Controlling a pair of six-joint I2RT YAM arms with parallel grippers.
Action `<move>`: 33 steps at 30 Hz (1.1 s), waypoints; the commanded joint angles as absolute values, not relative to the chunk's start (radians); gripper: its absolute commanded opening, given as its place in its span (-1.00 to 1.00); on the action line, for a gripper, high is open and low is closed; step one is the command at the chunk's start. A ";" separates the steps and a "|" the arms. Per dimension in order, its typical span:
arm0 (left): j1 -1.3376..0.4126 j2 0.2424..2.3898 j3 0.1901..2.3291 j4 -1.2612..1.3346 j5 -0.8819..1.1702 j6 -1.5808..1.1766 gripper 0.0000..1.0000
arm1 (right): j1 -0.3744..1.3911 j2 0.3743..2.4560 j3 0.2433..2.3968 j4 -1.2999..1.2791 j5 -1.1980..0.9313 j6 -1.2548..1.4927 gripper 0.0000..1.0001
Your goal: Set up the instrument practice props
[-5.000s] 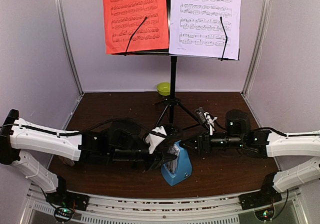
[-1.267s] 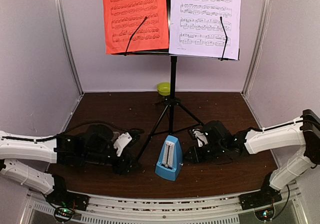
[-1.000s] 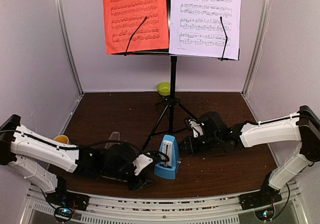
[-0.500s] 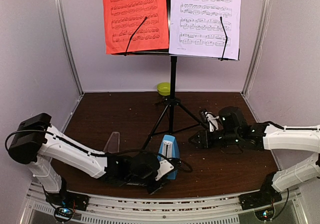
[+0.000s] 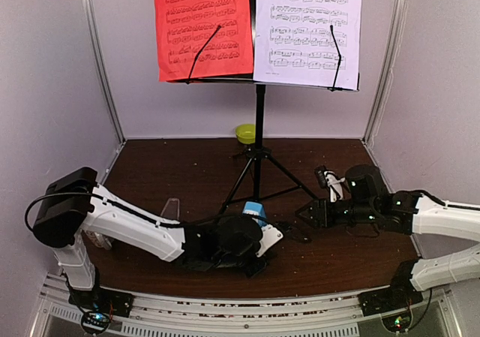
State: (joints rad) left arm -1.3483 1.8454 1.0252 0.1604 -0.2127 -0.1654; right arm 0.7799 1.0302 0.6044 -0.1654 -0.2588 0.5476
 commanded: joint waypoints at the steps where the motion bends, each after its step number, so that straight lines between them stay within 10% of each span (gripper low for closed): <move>1: -1.321 1.862 1.077 0.183 -0.247 -0.116 -0.54 | 0.774 1.024 0.591 -0.154 -0.252 0.547 0.18; 33: -1.317 1.875 1.105 -0.110 -0.243 -0.044 -0.64 | 0.775 1.017 0.574 -0.144 -0.274 0.544 0.29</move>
State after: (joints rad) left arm -1.3598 1.8400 1.0325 -0.1081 -0.1776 -0.0319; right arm 0.7792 1.0321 0.5686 -0.1440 -0.2714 0.5491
